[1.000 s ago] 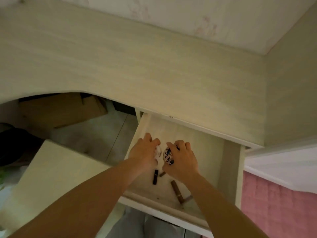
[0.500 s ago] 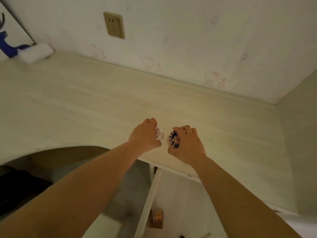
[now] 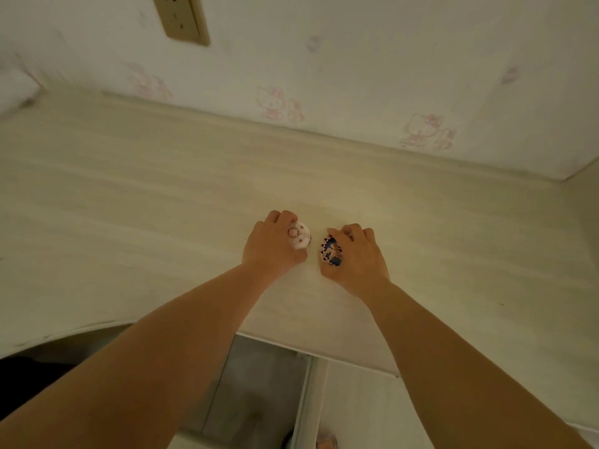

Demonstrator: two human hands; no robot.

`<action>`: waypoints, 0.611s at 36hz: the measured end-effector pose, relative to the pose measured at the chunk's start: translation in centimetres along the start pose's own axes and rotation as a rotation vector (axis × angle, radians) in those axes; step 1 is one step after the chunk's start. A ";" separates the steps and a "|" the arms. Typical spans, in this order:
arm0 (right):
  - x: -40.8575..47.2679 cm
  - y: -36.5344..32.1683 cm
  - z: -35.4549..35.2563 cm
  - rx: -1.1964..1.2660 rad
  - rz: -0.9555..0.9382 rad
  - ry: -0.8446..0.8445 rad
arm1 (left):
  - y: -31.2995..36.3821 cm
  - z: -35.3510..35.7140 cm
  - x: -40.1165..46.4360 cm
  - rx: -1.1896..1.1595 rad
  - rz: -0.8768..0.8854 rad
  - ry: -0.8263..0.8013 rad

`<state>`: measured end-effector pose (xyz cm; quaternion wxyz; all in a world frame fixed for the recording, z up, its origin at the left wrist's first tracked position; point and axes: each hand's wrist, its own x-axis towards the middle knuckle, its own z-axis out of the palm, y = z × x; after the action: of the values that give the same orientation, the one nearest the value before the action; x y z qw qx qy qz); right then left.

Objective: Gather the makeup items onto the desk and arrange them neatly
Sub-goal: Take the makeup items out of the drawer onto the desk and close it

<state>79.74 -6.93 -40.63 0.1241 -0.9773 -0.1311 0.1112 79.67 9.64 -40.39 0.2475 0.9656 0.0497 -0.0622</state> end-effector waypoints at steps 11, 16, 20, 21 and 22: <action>0.5 -0.9 0.8 -0.039 0.028 0.020 | -0.3 0.7 -0.3 -0.059 0.017 0.018; -3.4 -1.0 0.6 -0.022 0.068 0.069 | 0.4 0.7 -3.8 0.027 0.040 0.126; -8.8 -1.2 1.2 0.057 0.068 0.266 | 1.3 1.5 -9.1 0.005 0.269 0.259; -10.5 -1.1 1.6 0.096 0.063 0.352 | 1.5 2.1 -10.8 -0.013 0.327 0.264; -12.4 -0.9 2.1 0.133 0.074 0.409 | 1.8 2.8 -12.6 -0.043 0.379 0.254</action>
<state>67.34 -9.18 -40.07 0.2081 -0.9733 -0.0594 -0.0767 67.19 5.87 -40.19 0.2673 0.9522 -0.1005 0.1084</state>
